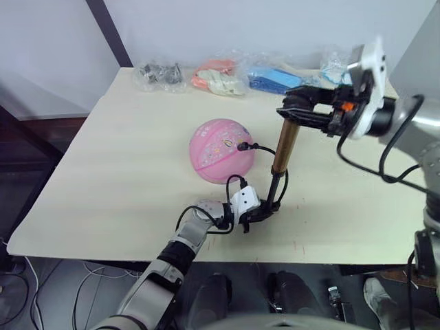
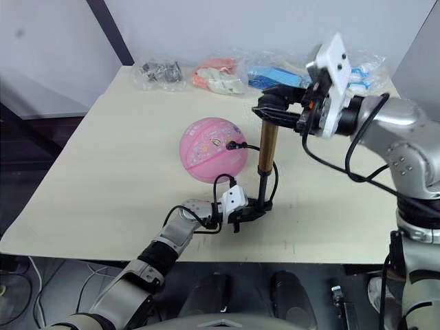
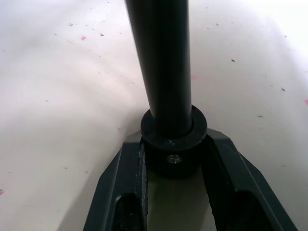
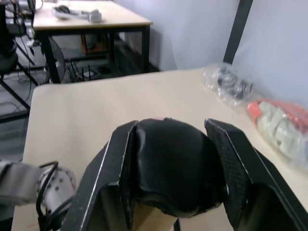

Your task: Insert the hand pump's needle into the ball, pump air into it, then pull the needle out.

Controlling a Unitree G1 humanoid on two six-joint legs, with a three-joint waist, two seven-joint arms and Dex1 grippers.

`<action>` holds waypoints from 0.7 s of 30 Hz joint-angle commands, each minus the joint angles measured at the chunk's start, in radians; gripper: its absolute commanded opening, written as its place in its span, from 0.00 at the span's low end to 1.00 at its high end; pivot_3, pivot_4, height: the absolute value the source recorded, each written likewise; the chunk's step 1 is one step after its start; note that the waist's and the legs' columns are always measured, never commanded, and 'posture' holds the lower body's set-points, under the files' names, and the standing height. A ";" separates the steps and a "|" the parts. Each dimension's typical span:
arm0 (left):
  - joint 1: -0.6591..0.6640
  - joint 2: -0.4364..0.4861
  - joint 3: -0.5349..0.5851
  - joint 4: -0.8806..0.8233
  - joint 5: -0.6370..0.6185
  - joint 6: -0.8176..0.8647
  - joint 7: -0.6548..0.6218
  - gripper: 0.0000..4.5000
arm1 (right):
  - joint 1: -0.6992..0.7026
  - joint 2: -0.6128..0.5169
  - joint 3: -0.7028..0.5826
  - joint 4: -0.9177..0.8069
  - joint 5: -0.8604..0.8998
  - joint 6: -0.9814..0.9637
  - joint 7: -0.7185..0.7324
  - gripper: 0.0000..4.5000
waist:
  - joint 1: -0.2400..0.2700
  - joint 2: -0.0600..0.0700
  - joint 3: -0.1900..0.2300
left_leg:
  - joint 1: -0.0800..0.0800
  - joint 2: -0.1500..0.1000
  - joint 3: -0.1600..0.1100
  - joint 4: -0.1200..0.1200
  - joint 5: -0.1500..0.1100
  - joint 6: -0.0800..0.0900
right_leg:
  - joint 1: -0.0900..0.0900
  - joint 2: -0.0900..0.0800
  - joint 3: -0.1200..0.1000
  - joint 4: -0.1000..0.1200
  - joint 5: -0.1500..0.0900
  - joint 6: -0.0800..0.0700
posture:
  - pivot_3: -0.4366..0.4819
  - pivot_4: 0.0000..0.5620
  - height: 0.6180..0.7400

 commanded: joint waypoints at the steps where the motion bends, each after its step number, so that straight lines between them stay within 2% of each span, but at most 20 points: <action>1: 0.041 0.026 -0.031 0.052 0.054 0.049 -0.005 0.24 | 0.015 -0.014 -0.072 -0.049 -0.020 -0.050 -0.031 0.37 | 0.001 0.000 0.000 | 0.000 0.000 0.000 0.000 0.000 0.000 | 0.000 0.000 0.000 0.000 0.000 0.000 | 0.48 0.27 1.00; 9: 0.043 0.031 -0.030 0.038 0.051 0.057 -0.005 0.24 | 0.345 0.028 0.159 -0.074 -0.225 -0.230 -0.026 0.37 | -0.002 -0.005 -0.006 | 0.005 0.000 0.001 0.000 0.000 0.000 | 0.005 0.000 0.001 0.000 -0.002 0.003 | 0.48 0.27 1.00; 12: 0.053 0.041 -0.028 0.030 0.052 0.057 -0.006 0.24 | 0.461 0.075 0.284 0.002 -0.340 -0.333 -0.038 0.37 | -0.005 -0.010 -0.011 | 0.008 0.002 0.000 0.000 0.000 0.000 | 0.007 0.002 0.000 0.000 -0.003 0.004 | 0.48 0.27 1.00; 18: 0.053 0.039 -0.030 0.028 0.055 0.057 -0.004 0.24 | 0.581 0.147 0.450 0.208 -0.524 -0.492 -0.021 0.37 | -0.017 -0.013 -0.020 | 0.025 0.004 0.001 -0.003 0.000 0.000 | 0.021 0.004 0.000 -0.001 -0.006 0.000 | 0.48 0.27 1.00; 21: 0.046 0.040 -0.025 0.033 0.054 0.056 -0.002 0.24 | 0.598 0.162 0.435 0.215 -0.524 -0.513 -0.011 0.37 | -0.021 -0.013 -0.026 | 0.028 0.004 0.000 -0.005 0.000 0.000 | 0.025 0.004 0.000 -0.001 -0.007 -0.001 | 0.48 0.27 1.00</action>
